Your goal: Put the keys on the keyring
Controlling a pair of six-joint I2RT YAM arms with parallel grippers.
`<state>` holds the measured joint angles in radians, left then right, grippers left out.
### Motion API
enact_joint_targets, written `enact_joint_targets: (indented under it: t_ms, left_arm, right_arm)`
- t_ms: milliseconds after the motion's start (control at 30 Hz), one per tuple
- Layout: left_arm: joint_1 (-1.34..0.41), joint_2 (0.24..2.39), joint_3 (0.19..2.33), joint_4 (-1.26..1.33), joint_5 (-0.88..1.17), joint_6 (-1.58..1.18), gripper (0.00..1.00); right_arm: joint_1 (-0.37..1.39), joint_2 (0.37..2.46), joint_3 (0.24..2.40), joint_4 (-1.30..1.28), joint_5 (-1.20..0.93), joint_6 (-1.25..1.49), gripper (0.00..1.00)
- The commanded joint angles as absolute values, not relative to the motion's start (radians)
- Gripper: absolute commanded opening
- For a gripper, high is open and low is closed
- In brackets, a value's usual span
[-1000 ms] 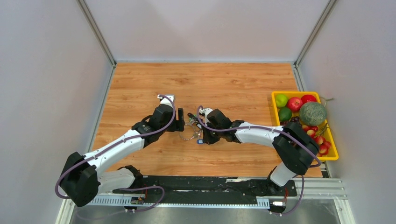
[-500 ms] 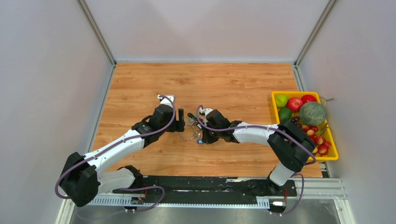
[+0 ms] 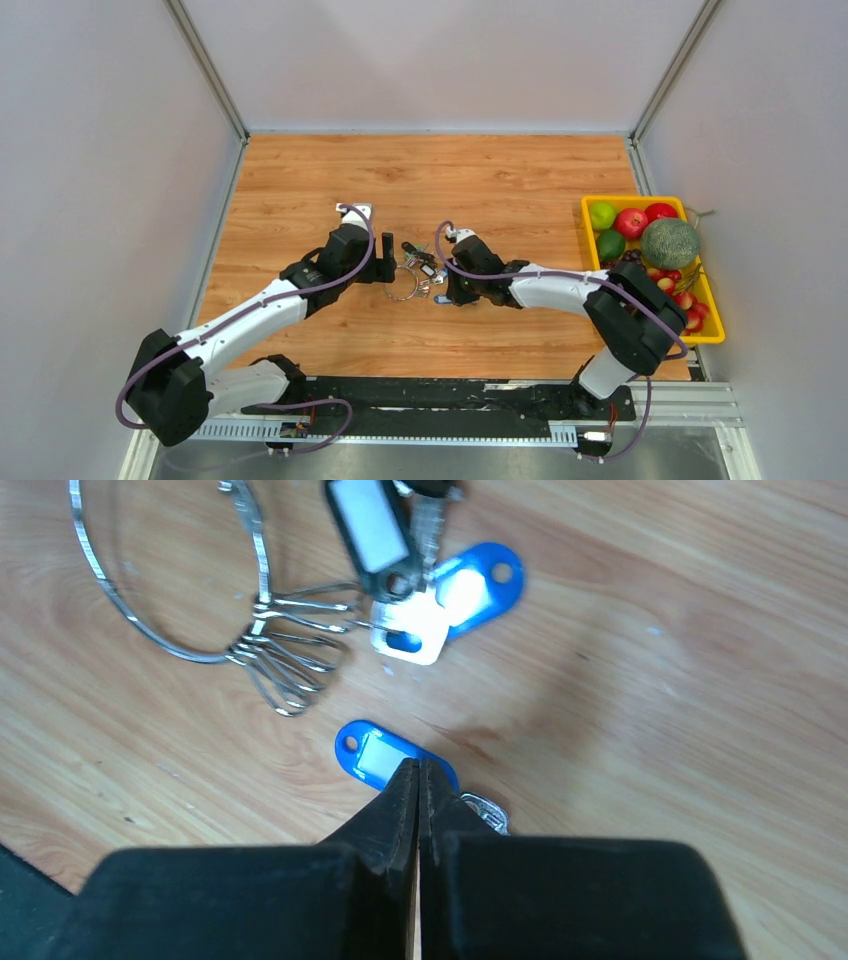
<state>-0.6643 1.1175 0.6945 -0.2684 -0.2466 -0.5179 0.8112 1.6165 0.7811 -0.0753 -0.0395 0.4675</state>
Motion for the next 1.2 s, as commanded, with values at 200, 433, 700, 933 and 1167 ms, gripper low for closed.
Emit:
enact_joint_targets:
  t_ms: [200,433,700,933,1167]
  left_arm:
    - [-0.658,1.063,0.733,-0.275,-0.252,-0.501,0.93]
    - [-0.658,1.002,0.736,-0.307,-0.271,-0.483,0.94]
    - [-0.657,0.919,0.709,-0.328,-0.290,-0.482,0.96]
    - [-0.655,0.874,0.703,-0.342,-0.281,-0.491,0.98]
    - [-0.653,0.873,0.706,-0.343,-0.280,-0.483,0.99]
  right_arm:
    - [0.807,1.425,0.795,-0.146,-0.030,0.406,0.00]
    - [0.821,1.371,0.854,-0.155,-0.116,0.272,0.37]
    - [0.856,1.473,0.895,-0.166,-0.250,0.184,0.52]
    - [0.894,1.595,0.942,-0.192,-0.258,0.200,0.51]
    - [0.900,1.664,0.968,-0.195,-0.198,0.231,0.50]
